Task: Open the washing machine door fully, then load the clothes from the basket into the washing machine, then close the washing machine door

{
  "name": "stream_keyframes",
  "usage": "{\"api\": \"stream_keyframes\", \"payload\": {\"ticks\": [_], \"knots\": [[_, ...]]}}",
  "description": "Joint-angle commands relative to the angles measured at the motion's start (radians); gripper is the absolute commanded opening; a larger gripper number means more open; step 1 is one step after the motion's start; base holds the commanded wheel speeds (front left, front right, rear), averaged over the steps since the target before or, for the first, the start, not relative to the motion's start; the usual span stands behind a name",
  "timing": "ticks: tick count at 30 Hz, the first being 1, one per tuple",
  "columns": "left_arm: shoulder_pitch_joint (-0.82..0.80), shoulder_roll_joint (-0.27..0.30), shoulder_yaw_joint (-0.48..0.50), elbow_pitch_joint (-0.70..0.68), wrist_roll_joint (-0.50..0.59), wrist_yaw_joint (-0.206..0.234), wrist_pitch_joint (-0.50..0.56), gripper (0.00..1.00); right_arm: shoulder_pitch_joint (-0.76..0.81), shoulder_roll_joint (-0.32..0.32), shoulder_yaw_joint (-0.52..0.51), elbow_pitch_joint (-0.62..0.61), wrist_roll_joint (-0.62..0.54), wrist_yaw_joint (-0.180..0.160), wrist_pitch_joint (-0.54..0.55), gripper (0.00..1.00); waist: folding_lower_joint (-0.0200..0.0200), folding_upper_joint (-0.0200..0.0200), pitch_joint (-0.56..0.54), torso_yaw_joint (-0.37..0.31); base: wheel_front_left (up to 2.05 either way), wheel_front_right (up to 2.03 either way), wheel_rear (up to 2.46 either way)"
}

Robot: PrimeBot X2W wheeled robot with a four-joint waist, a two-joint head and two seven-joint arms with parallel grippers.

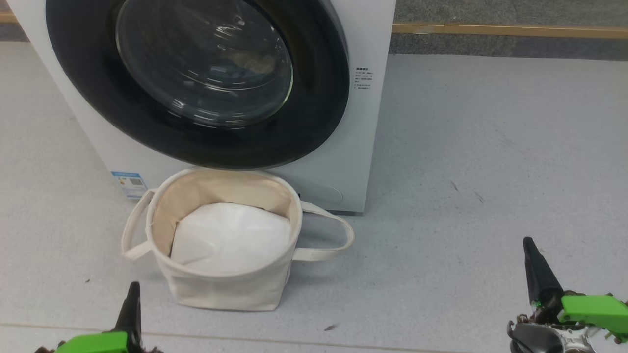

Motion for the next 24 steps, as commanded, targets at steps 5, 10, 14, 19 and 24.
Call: {"api": "stream_keyframes", "payload": {"ticks": [5,10,14,19,24], "knots": [[-0.011,-0.002,0.048,-0.038,-0.015,-0.011,0.010,0.00,-0.015,-0.004,0.014,-0.032,0.028,0.000,0.009,0.00,0.0000,0.0000,0.000,0.001,0.00,0.00,0.00],[-0.011,-0.002,0.048,-0.038,-0.015,-0.011,0.011,0.00,-0.015,-0.004,0.014,-0.032,0.028,0.000,0.009,0.00,0.0000,0.0000,0.000,0.001,0.00,0.00,0.00],[-0.011,-0.002,0.049,-0.038,-0.014,-0.011,0.011,0.00,-0.015,-0.004,0.014,-0.032,0.028,0.000,0.009,0.00,0.0000,0.0000,0.000,0.001,0.00,0.00,0.00],[-0.011,-0.003,0.050,-0.038,-0.014,-0.011,0.011,0.00,-0.015,-0.004,0.014,-0.032,0.028,0.000,0.009,0.00,0.0000,0.0000,0.000,0.001,0.00,0.00,0.00],[-0.011,-0.003,0.050,-0.038,-0.013,-0.011,0.012,0.00,-0.015,-0.004,0.014,-0.032,0.029,0.000,0.009,0.00,0.0000,0.0000,0.000,0.001,0.00,0.00,0.00]]}}
